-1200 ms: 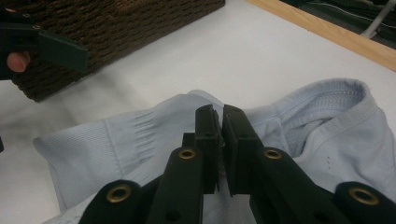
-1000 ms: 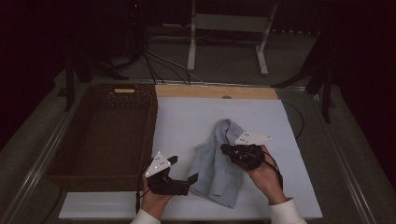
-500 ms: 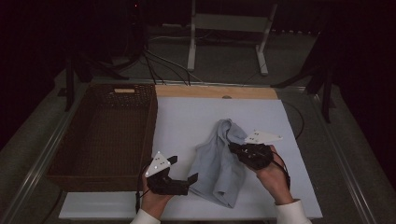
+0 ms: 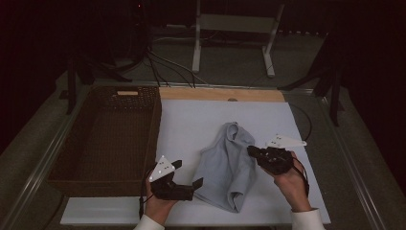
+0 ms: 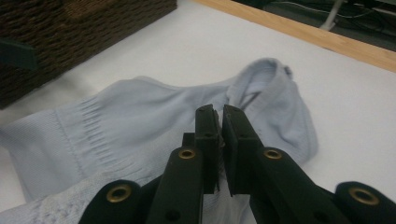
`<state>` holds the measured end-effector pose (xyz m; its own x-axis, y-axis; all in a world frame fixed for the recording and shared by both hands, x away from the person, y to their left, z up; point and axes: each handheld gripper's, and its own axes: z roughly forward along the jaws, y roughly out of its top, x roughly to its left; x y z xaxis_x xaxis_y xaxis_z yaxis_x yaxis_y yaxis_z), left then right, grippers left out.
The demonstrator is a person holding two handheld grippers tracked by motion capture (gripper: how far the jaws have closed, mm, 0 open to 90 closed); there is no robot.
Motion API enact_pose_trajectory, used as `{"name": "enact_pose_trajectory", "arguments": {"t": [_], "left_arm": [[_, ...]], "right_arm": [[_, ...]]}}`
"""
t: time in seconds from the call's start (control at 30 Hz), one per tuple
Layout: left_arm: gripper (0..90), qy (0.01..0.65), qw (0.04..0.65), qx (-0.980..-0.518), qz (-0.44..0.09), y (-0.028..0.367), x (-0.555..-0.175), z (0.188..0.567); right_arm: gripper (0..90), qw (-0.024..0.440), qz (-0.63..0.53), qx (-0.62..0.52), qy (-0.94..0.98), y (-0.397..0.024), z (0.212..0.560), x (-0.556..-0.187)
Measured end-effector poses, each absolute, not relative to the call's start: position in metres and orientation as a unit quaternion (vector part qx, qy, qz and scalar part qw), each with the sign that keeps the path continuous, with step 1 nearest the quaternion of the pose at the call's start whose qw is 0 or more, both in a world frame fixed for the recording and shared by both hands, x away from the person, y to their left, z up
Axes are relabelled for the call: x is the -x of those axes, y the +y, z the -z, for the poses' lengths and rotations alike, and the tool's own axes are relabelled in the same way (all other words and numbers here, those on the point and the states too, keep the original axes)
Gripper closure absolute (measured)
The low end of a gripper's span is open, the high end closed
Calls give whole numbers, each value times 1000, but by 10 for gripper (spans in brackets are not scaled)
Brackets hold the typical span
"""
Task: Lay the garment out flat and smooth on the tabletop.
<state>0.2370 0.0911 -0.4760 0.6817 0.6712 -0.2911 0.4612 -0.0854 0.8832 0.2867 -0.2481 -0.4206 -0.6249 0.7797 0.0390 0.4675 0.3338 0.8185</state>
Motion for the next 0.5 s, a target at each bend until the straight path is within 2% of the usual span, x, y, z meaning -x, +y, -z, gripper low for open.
{"name": "enact_pose_trajectory", "arguments": {"t": [0.5], "left_arm": [[6, 388, 555, -729, -95, 91, -237, 476]], "right_arm": [[849, 195, -421, -417, 782, -273, 423, -284]]}}
